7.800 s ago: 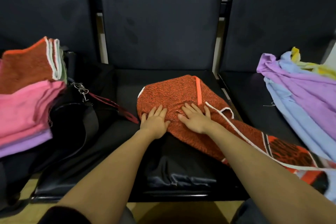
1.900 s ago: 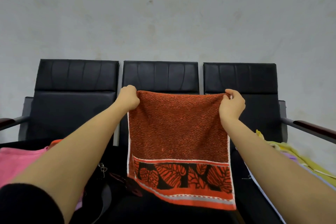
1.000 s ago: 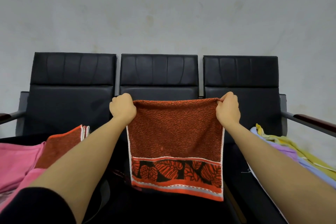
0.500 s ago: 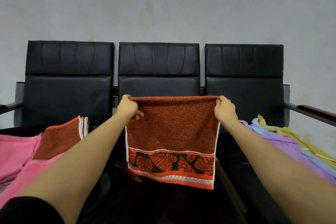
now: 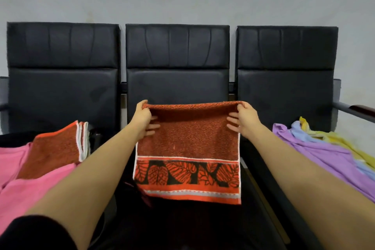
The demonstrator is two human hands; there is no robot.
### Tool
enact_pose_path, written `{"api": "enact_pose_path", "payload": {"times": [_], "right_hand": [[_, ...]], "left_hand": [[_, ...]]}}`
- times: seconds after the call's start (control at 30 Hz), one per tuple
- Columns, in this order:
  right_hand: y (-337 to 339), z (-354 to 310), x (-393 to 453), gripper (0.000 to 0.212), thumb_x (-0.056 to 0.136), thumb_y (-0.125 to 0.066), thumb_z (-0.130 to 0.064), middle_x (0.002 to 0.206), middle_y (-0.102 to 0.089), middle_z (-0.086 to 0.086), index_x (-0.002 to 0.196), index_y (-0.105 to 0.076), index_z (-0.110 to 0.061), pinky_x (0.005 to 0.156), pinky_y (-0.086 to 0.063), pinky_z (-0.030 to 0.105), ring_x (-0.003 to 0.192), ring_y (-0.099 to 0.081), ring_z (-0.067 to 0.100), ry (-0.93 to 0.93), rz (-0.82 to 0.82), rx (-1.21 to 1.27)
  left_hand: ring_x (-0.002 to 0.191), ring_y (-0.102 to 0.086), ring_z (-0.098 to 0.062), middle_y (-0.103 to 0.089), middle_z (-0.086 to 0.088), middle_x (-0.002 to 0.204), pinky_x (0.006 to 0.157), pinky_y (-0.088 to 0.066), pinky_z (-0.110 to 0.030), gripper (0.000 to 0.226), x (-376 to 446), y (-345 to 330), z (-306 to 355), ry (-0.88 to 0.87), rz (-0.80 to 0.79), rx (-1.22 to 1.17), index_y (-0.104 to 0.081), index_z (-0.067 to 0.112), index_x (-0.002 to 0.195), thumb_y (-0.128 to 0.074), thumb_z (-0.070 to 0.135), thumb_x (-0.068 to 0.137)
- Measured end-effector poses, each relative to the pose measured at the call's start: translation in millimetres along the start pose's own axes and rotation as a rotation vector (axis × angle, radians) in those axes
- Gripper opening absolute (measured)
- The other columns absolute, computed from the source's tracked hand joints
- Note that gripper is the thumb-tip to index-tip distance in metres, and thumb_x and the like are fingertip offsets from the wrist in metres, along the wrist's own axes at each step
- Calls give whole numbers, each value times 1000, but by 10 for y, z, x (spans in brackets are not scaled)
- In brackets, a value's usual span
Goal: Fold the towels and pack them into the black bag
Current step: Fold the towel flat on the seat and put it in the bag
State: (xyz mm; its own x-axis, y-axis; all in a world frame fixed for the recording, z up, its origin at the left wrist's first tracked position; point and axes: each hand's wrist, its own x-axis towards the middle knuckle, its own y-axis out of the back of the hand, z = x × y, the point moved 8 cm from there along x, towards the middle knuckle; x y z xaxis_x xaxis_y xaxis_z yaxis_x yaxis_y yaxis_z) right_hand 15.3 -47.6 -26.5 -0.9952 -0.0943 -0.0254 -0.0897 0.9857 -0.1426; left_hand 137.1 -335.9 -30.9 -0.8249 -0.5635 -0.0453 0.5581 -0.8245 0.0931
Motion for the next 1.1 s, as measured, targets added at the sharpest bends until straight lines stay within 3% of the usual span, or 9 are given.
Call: {"api": "enact_pose_path", "payload": {"times": [0.1,0.2,0.37,0.57,0.63,0.8,0.93,1.03,1.1], "right_hand": [[-90,-208,111,25,104,-31,-24,108,-57,-2,96,-54,-31,91,-47,44,103,-55,20,125,18,43],[-109,-422,104,29,102,-31,-19,86,-53,-6,86,-52,-32,76,-44,33,81,-50,12,285,68,82],[-55,-345,16,24,96,-34,-17,105,-52,5,86,-53,-30,84,-38,32,93,-48,15,427,116,47],[226,372,-361,22,99,-34,-9,104,-53,6,106,-54,-15,69,-38,18,90,-49,12,307,189,7],[285,570,-491,22,98,-35,-8,104,-54,8,101,-56,-14,74,-39,21,91,-50,14,278,199,-29],[475,794,-720,24,97,-36,-18,121,-49,6,95,-60,-20,102,-34,44,104,-49,25,203,350,-299],[531,824,-809,29,97,-32,-14,99,-53,-1,98,-62,-13,101,-26,37,90,-40,18,210,379,-477],[512,960,-741,25,94,-39,-16,85,-56,2,84,-63,-14,95,-33,37,84,-47,22,148,325,-549],[490,1118,-649,25,90,-46,-17,77,-58,6,69,-59,-13,80,-41,36,80,-52,26,98,250,-555]], "left_hand": [[84,-59,-24,-55,0,113,76,-39,-33,50,173,69,210,-127,82,-80,-31,42,138,-18,16,98],[68,-48,-16,-53,-2,98,57,-37,-24,54,232,213,402,-325,185,-135,-39,35,135,-21,6,93],[82,-50,-3,-53,4,102,71,-43,-10,50,-65,274,278,-454,314,-223,-46,22,129,-25,-4,91],[91,-50,-17,-55,-1,98,82,-41,-27,32,-402,208,-511,-315,374,-175,-50,20,102,-29,1,89],[88,-50,-19,-55,0,93,84,-43,-35,27,-524,242,-782,-210,424,-118,-51,19,98,-29,5,90],[108,-51,-33,-53,-14,121,106,-29,-42,33,-796,362,-1051,-79,563,125,-59,10,108,-30,10,92],[107,-53,-38,-64,-20,107,101,-33,-40,34,-908,439,-1049,-92,611,276,-66,4,95,-35,20,94],[102,-56,-39,-64,-20,103,90,-42,-41,34,-874,454,-1161,-9,598,322,-65,6,89,-41,29,93],[103,-56,-39,-64,-20,106,87,-43,-40,32,-764,425,-1286,50,525,439,-65,6,94,-44,31,92]]}}
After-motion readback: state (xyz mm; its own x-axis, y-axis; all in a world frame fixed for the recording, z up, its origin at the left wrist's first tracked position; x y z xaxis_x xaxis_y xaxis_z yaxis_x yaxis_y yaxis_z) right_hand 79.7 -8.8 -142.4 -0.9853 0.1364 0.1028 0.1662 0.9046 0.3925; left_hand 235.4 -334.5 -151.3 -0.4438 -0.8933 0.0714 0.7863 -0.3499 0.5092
